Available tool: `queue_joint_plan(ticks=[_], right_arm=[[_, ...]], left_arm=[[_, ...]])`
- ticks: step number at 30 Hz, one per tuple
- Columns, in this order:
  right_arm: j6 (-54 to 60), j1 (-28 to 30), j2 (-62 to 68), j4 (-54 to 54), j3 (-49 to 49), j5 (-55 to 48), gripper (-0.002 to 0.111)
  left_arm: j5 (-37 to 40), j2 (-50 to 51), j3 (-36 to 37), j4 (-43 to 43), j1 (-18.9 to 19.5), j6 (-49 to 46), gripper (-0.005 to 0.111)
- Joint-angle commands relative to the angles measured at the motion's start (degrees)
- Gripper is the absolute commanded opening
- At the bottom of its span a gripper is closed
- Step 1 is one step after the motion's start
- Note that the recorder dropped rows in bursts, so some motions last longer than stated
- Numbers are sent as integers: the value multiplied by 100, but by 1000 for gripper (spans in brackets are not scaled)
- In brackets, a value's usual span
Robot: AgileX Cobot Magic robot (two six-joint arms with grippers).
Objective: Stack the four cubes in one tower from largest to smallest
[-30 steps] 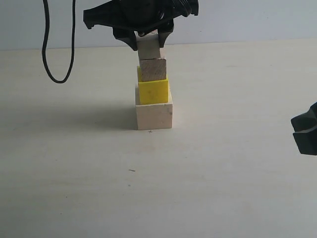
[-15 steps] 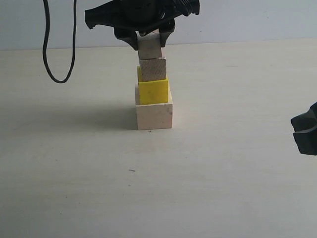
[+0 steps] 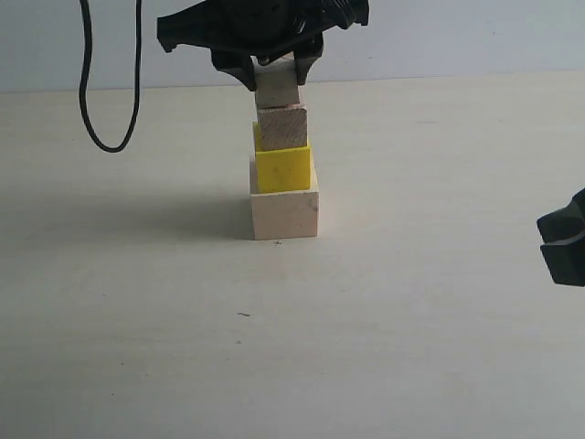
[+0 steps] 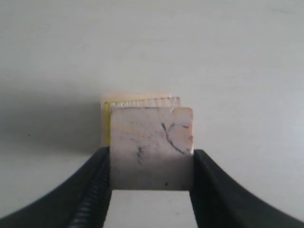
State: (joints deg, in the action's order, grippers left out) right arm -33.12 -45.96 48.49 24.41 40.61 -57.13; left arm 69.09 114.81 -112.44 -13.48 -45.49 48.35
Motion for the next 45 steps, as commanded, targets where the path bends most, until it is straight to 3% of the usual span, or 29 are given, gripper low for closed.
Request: queue_joint_plan(ticks=[1,7,12,17,20,36,38,43,45], right_arm=[[17,-7,-46,0,-20,24,53],[17,-7,-46,0,-20,24,53],[17,-7,-46,0,-20,24,53],[17,-7,-46,0,-20,24,53],[17,-7,-46,0,-20,24,53],[17,-7,-46,23,-20,36,53],[17,-7,-46,23,-20,87,53],[17,-7,-46,23,-20,270,53],[17,-7,-46,-1,-20,381,53]], left_arm=[[56,-32,24,-60,-28,4,0],[37,-32,24,-60,-28,4,4],[23,-32,24,-49,-28,4,29],[-45,-32,24,55,-28,-11,63],[-79,-32,24,57,-28,-11,72],[87,-450,24,70,-28,-325,67],[87,-606,24,70,-28,-479,55],[87,-922,24,58,-28,-1099,6],[87,-1015,24,46,-28,-1287,1]])
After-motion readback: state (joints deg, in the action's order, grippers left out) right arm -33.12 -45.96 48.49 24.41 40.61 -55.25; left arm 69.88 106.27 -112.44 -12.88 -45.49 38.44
